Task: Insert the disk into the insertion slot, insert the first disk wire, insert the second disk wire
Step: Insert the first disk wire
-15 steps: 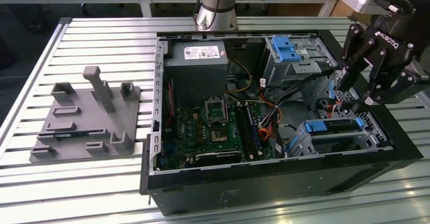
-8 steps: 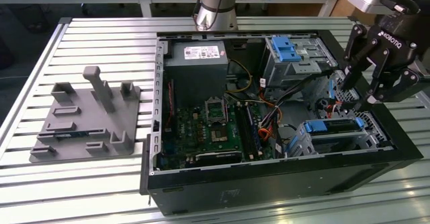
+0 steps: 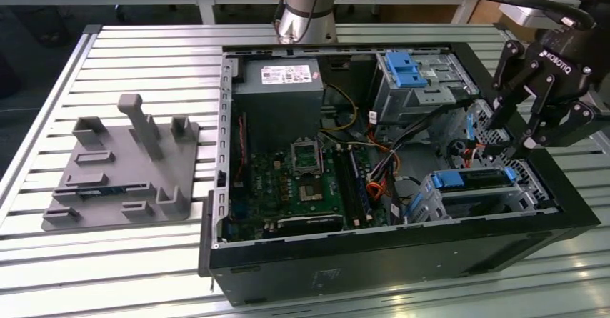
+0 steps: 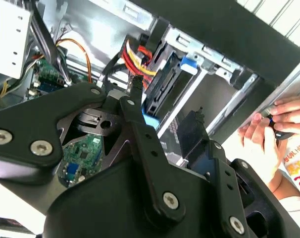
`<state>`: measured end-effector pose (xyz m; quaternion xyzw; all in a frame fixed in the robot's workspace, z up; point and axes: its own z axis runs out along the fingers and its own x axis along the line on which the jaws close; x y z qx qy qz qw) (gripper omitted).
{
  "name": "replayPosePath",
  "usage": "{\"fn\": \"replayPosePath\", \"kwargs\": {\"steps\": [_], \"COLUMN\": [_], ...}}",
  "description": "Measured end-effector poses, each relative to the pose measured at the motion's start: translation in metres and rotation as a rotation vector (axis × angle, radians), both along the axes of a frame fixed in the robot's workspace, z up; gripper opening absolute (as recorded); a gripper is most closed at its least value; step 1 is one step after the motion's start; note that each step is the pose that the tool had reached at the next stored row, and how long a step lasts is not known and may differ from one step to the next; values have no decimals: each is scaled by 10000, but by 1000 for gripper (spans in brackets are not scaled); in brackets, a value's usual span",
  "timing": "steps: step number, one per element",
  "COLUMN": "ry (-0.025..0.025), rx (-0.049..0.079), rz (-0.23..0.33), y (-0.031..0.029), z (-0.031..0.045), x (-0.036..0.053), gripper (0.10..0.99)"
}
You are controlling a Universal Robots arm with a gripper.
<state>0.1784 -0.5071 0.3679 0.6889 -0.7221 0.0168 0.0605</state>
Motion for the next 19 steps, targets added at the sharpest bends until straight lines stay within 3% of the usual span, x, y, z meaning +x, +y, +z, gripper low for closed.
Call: {"fn": "replayPosePath", "kwargs": {"steps": [7, 9, 10, 15, 18, 19], "ry": [263, 325, 346, 359, 359, 359], "rx": [-66, -89, -107, -376, -457, -488], "rz": [-30, -35, -37, -47, -53, -53], "y": [83, 118, 133, 217, 231, 231], "z": [-79, -100, -108, -152, -188, -196], "x": [52, 63, 71, 96, 95, 95], "gripper": [541, 412, 412, 412, 396, 325]}}
